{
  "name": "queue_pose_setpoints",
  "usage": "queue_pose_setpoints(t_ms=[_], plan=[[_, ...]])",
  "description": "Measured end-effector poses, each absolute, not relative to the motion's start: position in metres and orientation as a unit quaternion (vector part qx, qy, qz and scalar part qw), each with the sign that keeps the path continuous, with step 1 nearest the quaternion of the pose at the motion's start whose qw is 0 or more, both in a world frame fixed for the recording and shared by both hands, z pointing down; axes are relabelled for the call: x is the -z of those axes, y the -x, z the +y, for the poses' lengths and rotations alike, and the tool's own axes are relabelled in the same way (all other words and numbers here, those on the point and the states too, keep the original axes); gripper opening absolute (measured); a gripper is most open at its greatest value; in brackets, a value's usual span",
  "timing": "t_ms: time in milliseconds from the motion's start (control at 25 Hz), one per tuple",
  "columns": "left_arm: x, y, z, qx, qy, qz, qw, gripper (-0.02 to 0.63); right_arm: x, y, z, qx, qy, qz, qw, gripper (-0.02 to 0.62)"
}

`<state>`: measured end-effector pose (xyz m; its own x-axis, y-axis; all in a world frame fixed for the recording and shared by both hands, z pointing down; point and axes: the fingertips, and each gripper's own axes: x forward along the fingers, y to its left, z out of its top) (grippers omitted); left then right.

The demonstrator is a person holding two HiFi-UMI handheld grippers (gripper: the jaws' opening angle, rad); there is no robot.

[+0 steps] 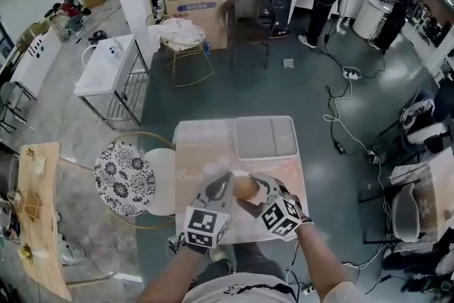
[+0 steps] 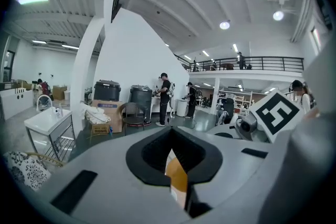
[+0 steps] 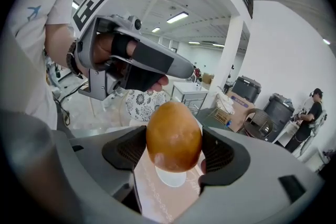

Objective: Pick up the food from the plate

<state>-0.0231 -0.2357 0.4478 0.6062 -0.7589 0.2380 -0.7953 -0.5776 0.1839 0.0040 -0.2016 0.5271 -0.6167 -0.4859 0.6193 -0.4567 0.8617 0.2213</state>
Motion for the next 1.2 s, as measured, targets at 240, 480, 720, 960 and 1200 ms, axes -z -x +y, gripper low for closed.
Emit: queue_pose_setpoints(t_ms=[240,480,720,960,1200], plan=[[-0.41,0.028,-0.22,-0.042,-0.891,-0.435,0.126,0.006,-0.493,-0.008,-0.191,0.033,-0.293,-0.892,0.342,0.302],[-0.379,0.028,-0.212,-0.025,-0.892,-0.436,0.112,0.006,-0.456,-0.013,-0.186,0.03,-0.329,-0.891,0.311,0.302],[-0.368,0.029,-0.203,-0.016,-0.891,-0.44,0.107,0.006,-0.443,-0.009,-0.175,0.039,-0.332,-0.892,0.304,0.302],[-0.367,0.035,-0.2,-0.017,-0.89,-0.443,0.105,0.006,-0.44,0.0,-0.171,0.043,-0.331,-0.892,0.304,0.302],[-0.364,0.036,-0.199,-0.015,-0.89,-0.444,0.099,0.006,-0.435,0.004,-0.17,0.051,-0.329,-0.893,0.303,0.302]])
